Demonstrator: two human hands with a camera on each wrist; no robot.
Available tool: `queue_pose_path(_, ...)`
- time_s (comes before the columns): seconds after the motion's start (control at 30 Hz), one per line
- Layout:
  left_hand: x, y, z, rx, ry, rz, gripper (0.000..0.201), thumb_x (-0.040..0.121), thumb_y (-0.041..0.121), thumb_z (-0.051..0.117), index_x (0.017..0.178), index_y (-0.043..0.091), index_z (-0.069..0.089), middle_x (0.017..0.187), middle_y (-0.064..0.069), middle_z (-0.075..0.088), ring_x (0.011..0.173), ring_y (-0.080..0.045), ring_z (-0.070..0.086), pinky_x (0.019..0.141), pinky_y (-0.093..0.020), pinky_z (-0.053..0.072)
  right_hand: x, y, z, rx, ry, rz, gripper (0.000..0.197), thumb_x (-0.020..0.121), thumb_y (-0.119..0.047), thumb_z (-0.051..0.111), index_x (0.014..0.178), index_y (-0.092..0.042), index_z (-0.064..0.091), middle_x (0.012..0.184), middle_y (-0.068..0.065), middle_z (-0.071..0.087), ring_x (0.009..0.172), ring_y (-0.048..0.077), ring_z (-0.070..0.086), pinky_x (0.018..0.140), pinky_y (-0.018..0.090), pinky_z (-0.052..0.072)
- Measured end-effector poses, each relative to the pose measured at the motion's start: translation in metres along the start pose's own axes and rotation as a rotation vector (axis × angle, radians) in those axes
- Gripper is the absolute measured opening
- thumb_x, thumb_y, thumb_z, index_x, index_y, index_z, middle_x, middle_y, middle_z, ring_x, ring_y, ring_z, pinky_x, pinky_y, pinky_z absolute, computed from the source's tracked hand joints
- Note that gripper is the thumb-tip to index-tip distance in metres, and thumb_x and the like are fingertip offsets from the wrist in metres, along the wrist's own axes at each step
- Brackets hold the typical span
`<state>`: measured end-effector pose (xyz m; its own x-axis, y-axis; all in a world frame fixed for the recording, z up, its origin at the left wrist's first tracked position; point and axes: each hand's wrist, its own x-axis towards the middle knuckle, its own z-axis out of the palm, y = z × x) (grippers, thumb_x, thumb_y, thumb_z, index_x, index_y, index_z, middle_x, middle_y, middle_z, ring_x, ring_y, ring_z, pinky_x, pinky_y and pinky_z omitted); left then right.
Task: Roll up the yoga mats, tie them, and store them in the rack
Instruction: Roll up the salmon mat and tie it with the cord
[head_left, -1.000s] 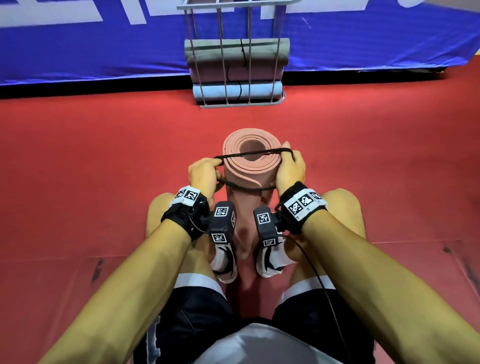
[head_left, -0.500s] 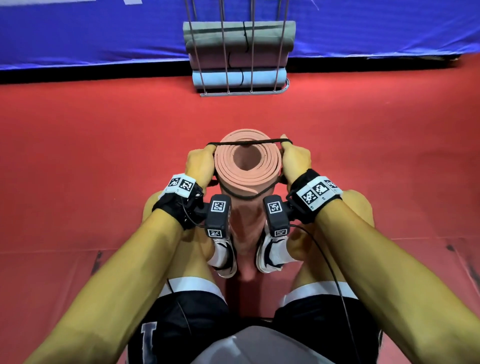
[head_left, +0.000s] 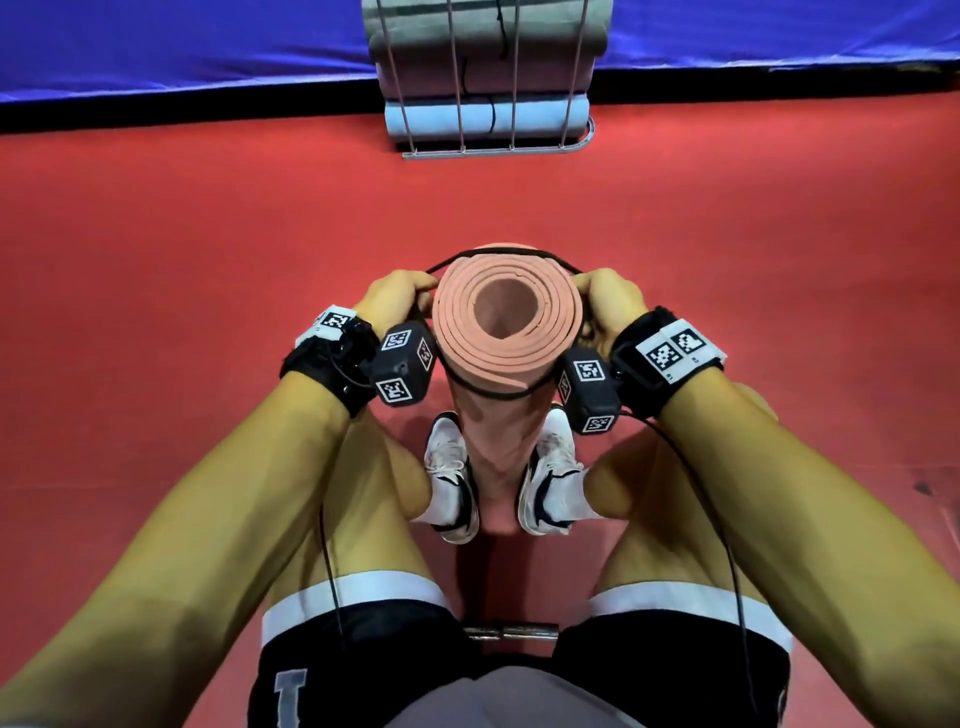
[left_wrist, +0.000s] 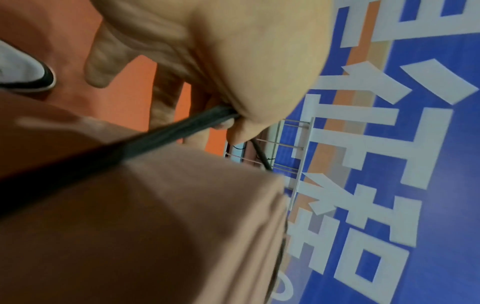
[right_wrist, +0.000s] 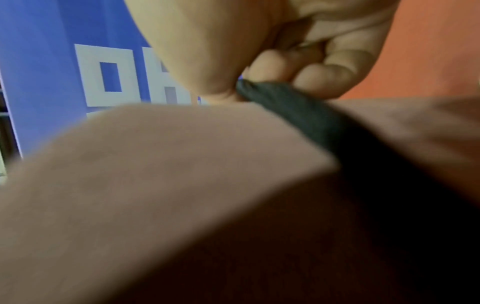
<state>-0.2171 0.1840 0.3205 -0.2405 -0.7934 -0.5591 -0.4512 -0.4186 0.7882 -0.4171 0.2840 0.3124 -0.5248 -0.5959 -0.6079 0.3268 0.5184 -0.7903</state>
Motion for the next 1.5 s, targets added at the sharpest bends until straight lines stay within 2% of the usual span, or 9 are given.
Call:
queue_pose_path(0.17, 0.012, -0.006, -0.003, 0.08, -0.094, -0.042, 0.012, 0.084, 0.005, 0.064, 0.095, 0.0, 0.067, 0.093, -0.025, 0.064, 0.08, -0.039, 0.068, 0.073, -0.058, 0.06, 0.02, 0.005, 0.001, -0.014, -0.076, 0.061, 0.03, 0.077, -0.004, 0.06, 0.052, -0.013, 0.047, 0.039, -0.001, 0.035, 0.039, 0.016, 0.028, 0.039, 0.021, 0.027)
queue_pose_path(0.23, 0.018, -0.01, -0.002, 0.103, -0.071, -0.011, 0.005, 0.09, 0.003, 0.064, 0.089, 0.005, 0.068, 0.076, -0.01, 0.073, 0.069, -0.023, 0.07, 0.068, -0.04, 0.063, 0.028, 0.005, 0.002, 0.028, -0.119, 0.094, 0.031, 0.074, -0.003, 0.06, 0.049, -0.015, 0.046, 0.041, -0.001, 0.039, 0.044, 0.016, 0.029, 0.043, 0.026, 0.027)
queue_pose_path(0.47, 0.047, -0.001, -0.006, -0.017, -0.081, -0.103, 0.013, 0.082, 0.006, 0.065, 0.092, 0.001, 0.058, 0.08, -0.017, 0.045, 0.073, -0.028, 0.05, 0.064, -0.044, 0.057, 0.042, -0.012, 0.006, -0.017, -0.158, 0.033, 0.028, 0.091, -0.001, 0.051, 0.064, -0.008, 0.049, 0.042, 0.0, 0.046, 0.039, 0.013, 0.038, 0.041, 0.02, 0.032)
queue_pose_path(0.6, 0.04, 0.027, -0.002, 0.166, 0.04, 0.005, 0.014, 0.094, 0.012, 0.054, 0.085, 0.009, 0.064, 0.052, 0.004, 0.058, 0.037, -0.004, 0.052, 0.038, -0.013, 0.042, 0.038, -0.025, 0.009, -0.098, -0.158, -0.011, 0.013, 0.08, 0.004, 0.053, 0.071, -0.006, 0.055, 0.049, 0.003, 0.051, 0.038, 0.018, 0.046, 0.038, 0.021, 0.033)
queue_pose_path(0.73, 0.031, 0.036, 0.003, 0.111, -0.013, 0.024, 0.029, 0.099, 0.027, 0.058, 0.076, 0.01, 0.058, 0.043, 0.005, 0.058, 0.034, -0.009, 0.052, 0.032, -0.013, 0.033, 0.045, -0.024, 0.009, -0.174, -0.22, -0.063, 0.008, 0.085, -0.021, 0.064, 0.088, -0.014, 0.064, 0.073, 0.001, 0.064, 0.049, 0.014, 0.059, 0.05, 0.025, 0.047)
queue_pose_path(0.97, 0.05, 0.011, -0.008, -0.025, -0.152, -0.101, 0.03, 0.074, 0.04, 0.069, 0.07, 0.011, 0.063, 0.067, -0.01, 0.055, 0.067, -0.031, 0.052, 0.077, -0.052, 0.045, 0.044, -0.014, 0.008, -0.187, -0.462, 0.013, 0.064, 0.08, -0.051, 0.07, 0.129, -0.01, 0.067, 0.101, 0.021, 0.064, 0.074, 0.031, 0.061, 0.064, 0.036, 0.054)
queue_pose_path(1.07, 0.042, 0.012, -0.007, 0.003, -0.148, -0.118, 0.039, 0.076, 0.047, 0.068, 0.064, 0.01, 0.066, 0.066, -0.01, 0.06, 0.066, -0.027, 0.055, 0.073, -0.041, 0.047, 0.038, -0.016, 0.006, -0.221, -0.503, 0.051, 0.072, 0.076, -0.06, 0.073, 0.124, -0.007, 0.069, 0.1, 0.018, 0.064, 0.079, 0.032, 0.06, 0.069, 0.039, 0.053)
queue_pose_path(1.23, 0.026, -0.004, -0.003, 0.247, -0.201, 0.091, 0.026, 0.093, 0.003, 0.063, 0.069, 0.015, 0.064, 0.058, -0.001, 0.065, 0.046, -0.005, 0.058, 0.057, -0.029, 0.053, 0.033, -0.011, -0.01, -0.46, -0.248, -0.057, 0.037, 0.092, -0.024, 0.062, 0.062, -0.005, 0.051, 0.036, 0.001, 0.047, 0.036, 0.017, 0.044, 0.036, 0.018, 0.032)
queue_pose_path(1.5, 0.009, -0.039, 0.005, -0.048, -0.161, 0.024, 0.023, 0.1, 0.0, 0.052, 0.081, 0.001, 0.064, 0.058, 0.001, 0.069, 0.05, -0.008, 0.065, 0.05, -0.019, 0.054, 0.014, 0.015, -0.023, -0.131, -0.276, -0.04, 0.024, 0.097, -0.016, 0.064, 0.076, -0.006, 0.06, 0.049, 0.001, 0.057, 0.039, 0.012, 0.05, 0.04, 0.02, 0.046)
